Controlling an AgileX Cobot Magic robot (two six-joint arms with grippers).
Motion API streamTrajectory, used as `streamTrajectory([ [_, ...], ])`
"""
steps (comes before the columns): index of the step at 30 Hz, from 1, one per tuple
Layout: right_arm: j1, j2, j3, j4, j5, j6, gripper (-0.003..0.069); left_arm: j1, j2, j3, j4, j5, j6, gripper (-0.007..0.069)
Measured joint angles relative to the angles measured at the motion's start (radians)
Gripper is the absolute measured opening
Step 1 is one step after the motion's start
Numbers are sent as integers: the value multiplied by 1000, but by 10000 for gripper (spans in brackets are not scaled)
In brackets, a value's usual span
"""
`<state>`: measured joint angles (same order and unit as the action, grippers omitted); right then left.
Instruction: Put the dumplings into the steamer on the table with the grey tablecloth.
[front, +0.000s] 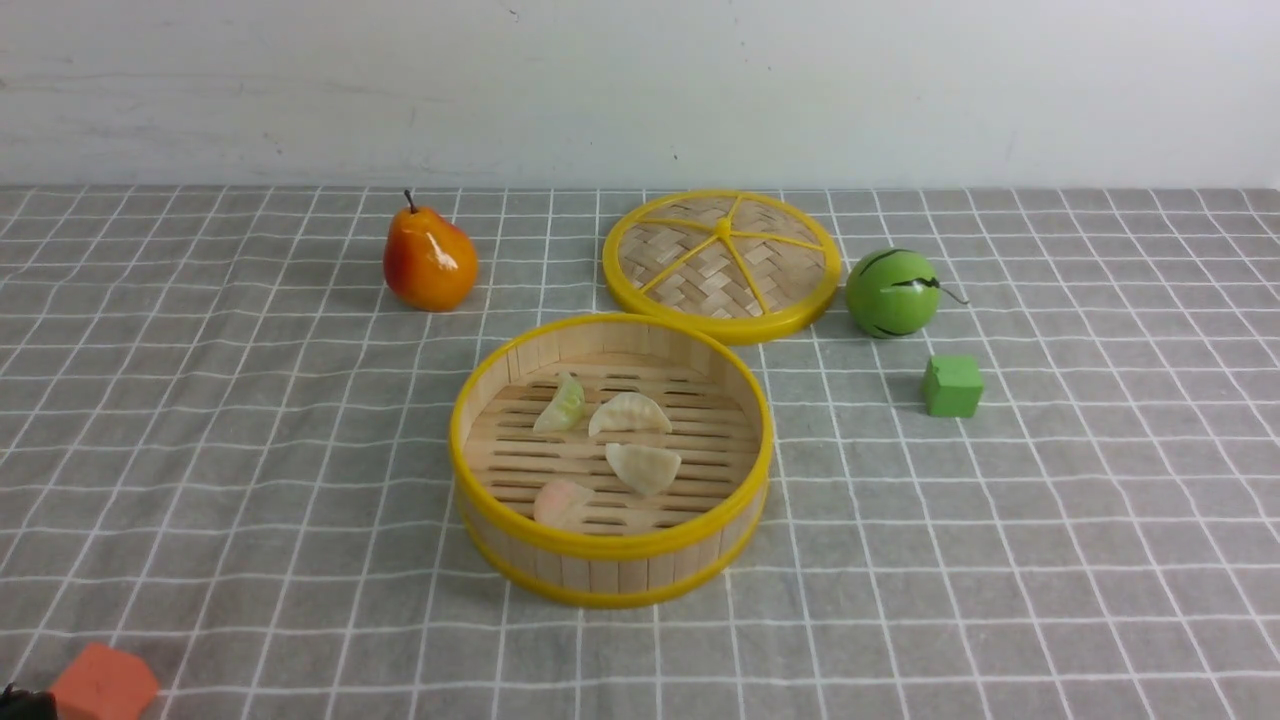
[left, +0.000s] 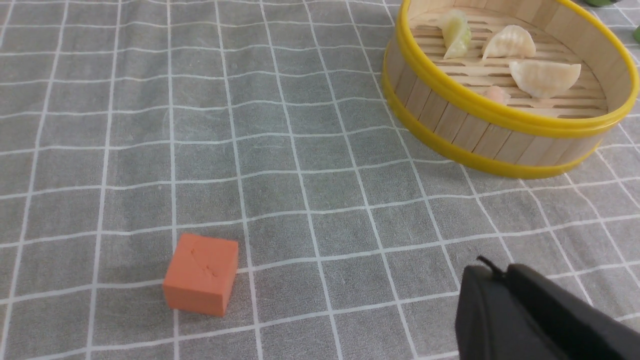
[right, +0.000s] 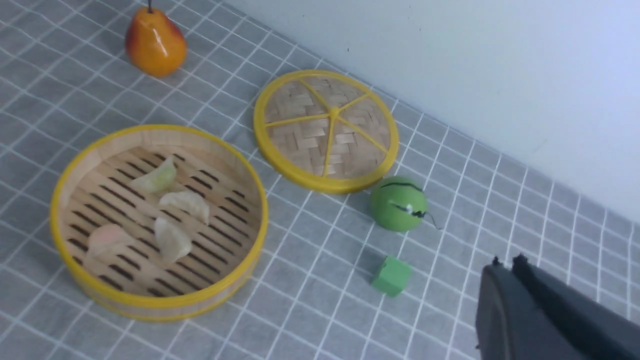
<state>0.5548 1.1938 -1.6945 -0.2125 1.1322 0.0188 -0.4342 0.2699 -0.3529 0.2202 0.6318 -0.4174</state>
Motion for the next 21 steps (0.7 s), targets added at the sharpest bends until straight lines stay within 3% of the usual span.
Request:
streamTrajectory([
  [3, 0, -203, 339, 21, -214, 24, -20, 0, 0, 0, 0, 0, 0, 39],
  [4, 0, -203, 362, 21, -233, 24, -20, 0, 0, 0, 0, 0, 0, 39],
  [7, 0, -373, 751, 21, -612, 28, -20, 0, 0, 0, 0, 0, 0, 42],
  [8, 0, -395, 819, 21, -657, 28, -20, 0, 0, 0, 0, 0, 0, 43],
  [9, 0, -437, 971, 21, -841, 28, -20, 0, 0, 0, 0, 0, 0, 46],
  [10, 0, -437, 971, 21, -841, 28, -20, 0, 0, 0, 0, 0, 0, 46],
  [15, -14, -532, 1483, 30, -1415, 36, -18, 0, 0, 0, 1, 0, 0, 53],
  [16, -14, -532, 1483, 30, -1415, 36, -18, 0, 0, 0, 1, 0, 0, 53],
  [19, -36, -547, 1682, 132, -1627, 60, -18, 0, 0, 0, 2, 1, 0, 57],
  [21, -39, -577, 1717, 232, -1635, 45, -16, 0, 0, 0, 2, 0, 0, 57],
])
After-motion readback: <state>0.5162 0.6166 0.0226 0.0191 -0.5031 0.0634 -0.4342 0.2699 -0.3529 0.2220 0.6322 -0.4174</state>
